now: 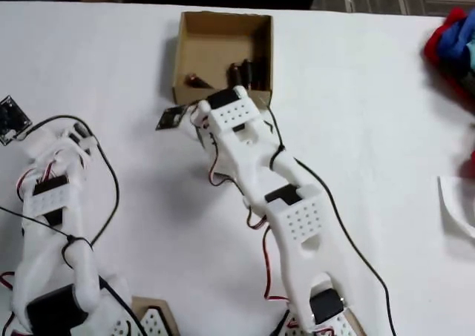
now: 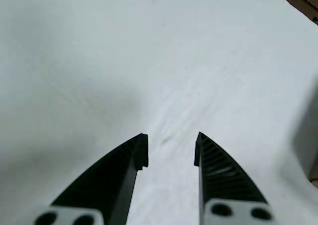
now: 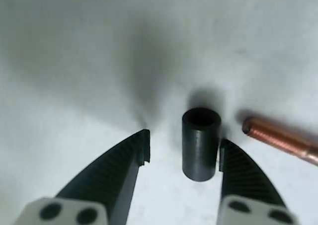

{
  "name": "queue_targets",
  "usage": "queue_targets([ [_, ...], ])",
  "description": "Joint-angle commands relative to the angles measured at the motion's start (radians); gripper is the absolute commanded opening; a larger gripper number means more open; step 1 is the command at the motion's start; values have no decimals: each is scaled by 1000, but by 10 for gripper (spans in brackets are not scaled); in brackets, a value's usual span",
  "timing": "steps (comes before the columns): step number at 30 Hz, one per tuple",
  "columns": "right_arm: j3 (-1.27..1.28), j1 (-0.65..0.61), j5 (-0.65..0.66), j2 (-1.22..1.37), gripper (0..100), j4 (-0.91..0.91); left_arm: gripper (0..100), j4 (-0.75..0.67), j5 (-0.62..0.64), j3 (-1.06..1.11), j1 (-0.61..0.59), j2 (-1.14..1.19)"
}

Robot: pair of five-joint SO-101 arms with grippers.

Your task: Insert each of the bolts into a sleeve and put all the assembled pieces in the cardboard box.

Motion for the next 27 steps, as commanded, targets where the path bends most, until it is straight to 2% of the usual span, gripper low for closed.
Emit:
queue_targets([
  [1, -17, 12, -25, 13, 240, -82, 173, -20, 9, -7, -5, -3],
  [12, -135, 38, -20, 16, 240, -73, 173, -20, 9, -5, -5, -3],
  [27, -143, 93, -17, 96, 240, -33, 173, -20, 9, -7, -5, -3],
])
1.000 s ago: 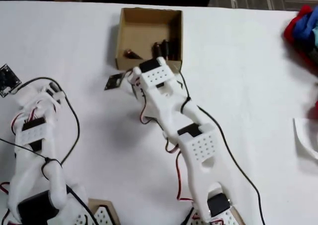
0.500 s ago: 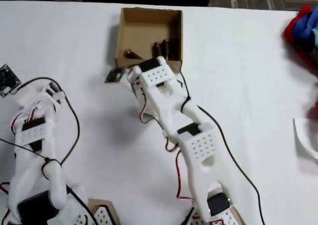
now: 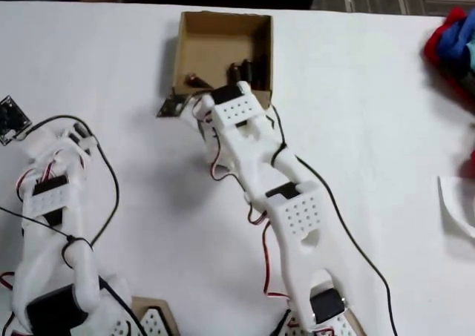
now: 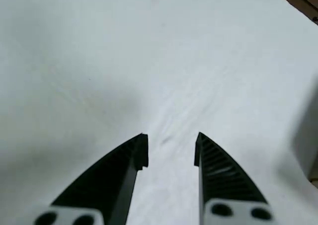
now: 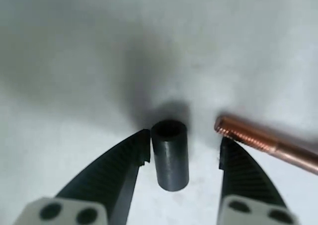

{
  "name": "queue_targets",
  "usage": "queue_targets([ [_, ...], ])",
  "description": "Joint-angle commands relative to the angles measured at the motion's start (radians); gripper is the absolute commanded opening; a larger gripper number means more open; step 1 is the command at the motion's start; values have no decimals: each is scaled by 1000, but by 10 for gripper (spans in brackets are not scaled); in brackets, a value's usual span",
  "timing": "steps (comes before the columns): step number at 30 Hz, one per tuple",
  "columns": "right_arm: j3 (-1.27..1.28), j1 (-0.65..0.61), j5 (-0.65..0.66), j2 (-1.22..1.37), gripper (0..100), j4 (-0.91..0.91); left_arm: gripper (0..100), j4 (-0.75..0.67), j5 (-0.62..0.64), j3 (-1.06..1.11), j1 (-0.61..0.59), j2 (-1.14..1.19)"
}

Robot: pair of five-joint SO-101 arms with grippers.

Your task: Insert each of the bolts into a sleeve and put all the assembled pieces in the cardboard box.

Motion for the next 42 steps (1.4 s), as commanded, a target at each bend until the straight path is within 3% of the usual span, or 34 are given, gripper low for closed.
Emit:
queue_targets([
  [1, -28, 61, 2, 19, 240, -12, 173, -20, 9, -7, -5, -3],
  [36, -28, 113, -2, 22, 239, 45, 173, -20, 9, -8, -5, -3],
  [38, -26, 114, -2, 24, 206, 45, 173, -20, 9, -8, -5, -3],
  [42, -20, 117, 0, 24, 33, 53, 173, -20, 9, -8, -5, -3],
])
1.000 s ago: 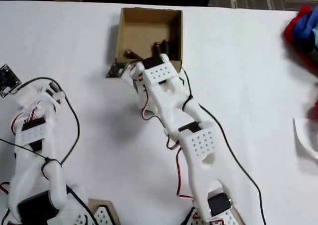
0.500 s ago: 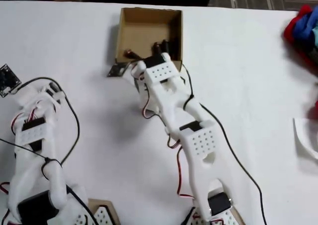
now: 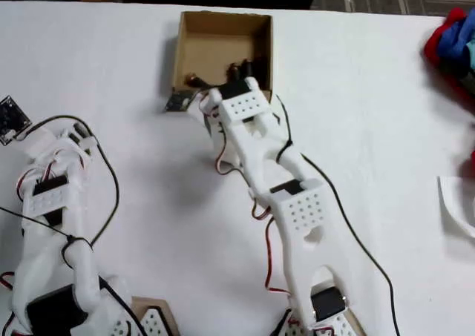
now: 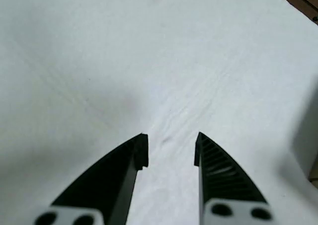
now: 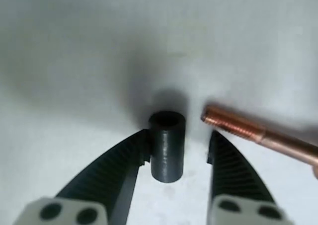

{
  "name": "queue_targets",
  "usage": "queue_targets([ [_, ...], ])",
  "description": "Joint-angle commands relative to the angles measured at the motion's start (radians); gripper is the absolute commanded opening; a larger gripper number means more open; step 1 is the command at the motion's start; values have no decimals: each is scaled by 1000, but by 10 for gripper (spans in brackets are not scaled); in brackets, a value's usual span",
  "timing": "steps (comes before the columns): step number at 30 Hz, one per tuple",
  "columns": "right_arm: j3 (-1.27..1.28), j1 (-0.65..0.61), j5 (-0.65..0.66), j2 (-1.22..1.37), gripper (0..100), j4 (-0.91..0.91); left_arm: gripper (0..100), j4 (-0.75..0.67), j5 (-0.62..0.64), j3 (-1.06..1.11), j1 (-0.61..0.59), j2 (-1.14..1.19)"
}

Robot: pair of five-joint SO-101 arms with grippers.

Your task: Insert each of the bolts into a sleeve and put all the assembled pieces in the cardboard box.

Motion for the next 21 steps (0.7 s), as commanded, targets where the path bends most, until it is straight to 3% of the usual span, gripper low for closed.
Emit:
queue_targets([
  [1, 11, 58, -9, 21, 10, 21, 173, -20, 9, -8, -5, -3],
  [4, 11, 56, -8, 21, 49, 50, 173, -20, 9, -8, -5, -3],
  [16, 3, 64, -18, 12, 22, 48, 173, -20, 9, -8, -5, -3],
  [21, -68, 128, -149, -87, 19, 58, 173, -15, 6, -8, 8, -3],
])
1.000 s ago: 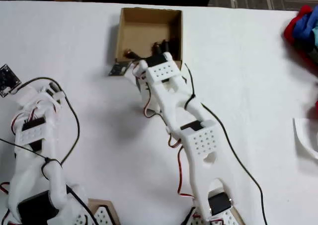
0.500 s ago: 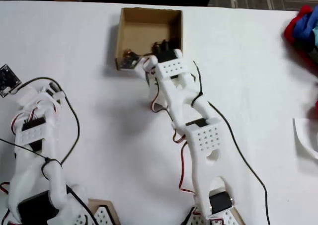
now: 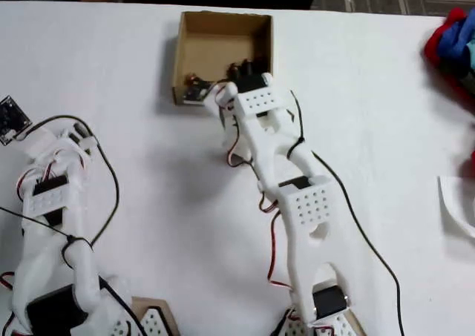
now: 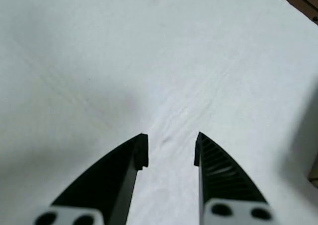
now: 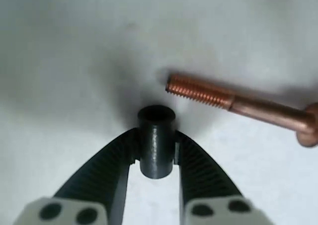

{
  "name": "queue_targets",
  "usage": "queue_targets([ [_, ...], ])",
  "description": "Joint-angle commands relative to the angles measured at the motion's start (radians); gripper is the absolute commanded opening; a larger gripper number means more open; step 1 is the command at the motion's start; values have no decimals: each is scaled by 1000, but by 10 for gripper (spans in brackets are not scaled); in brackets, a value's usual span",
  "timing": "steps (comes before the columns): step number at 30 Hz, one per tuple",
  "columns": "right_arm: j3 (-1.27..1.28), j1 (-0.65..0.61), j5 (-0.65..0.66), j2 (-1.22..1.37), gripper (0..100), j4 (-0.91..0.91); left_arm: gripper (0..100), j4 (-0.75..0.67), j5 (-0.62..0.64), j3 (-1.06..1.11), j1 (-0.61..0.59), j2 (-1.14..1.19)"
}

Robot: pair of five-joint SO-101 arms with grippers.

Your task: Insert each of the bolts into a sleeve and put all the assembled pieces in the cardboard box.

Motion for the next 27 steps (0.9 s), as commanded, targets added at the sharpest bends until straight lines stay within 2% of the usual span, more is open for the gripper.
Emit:
queue_targets([
  [1, -51, 85, -95, -116, 19, 27, 173, -14, -11, -10, 15, -3],
  [8, -43, 245, -213, -383, 20, 70, 173, -8, -236, -10, 186, -3],
  [11, 35, 285, -226, -483, 20, 67, 173, 57, -330, -31, 276, -3],
  [14, 181, 314, -255, -605, 20, 18, 173, 186, -385, -97, 364, -2],
  [19, 589, 384, -308, -906, 20, -246, 173, 364, -391, -219, 526, 0],
  [24, 1157, 394, -322, -1196, 20, -581, 173, 508, -532, -375, 703, 9],
  [27, 1364, 397, -377, -1305, 20, -754, 172, 578, -540, -501, 763, 103],
])
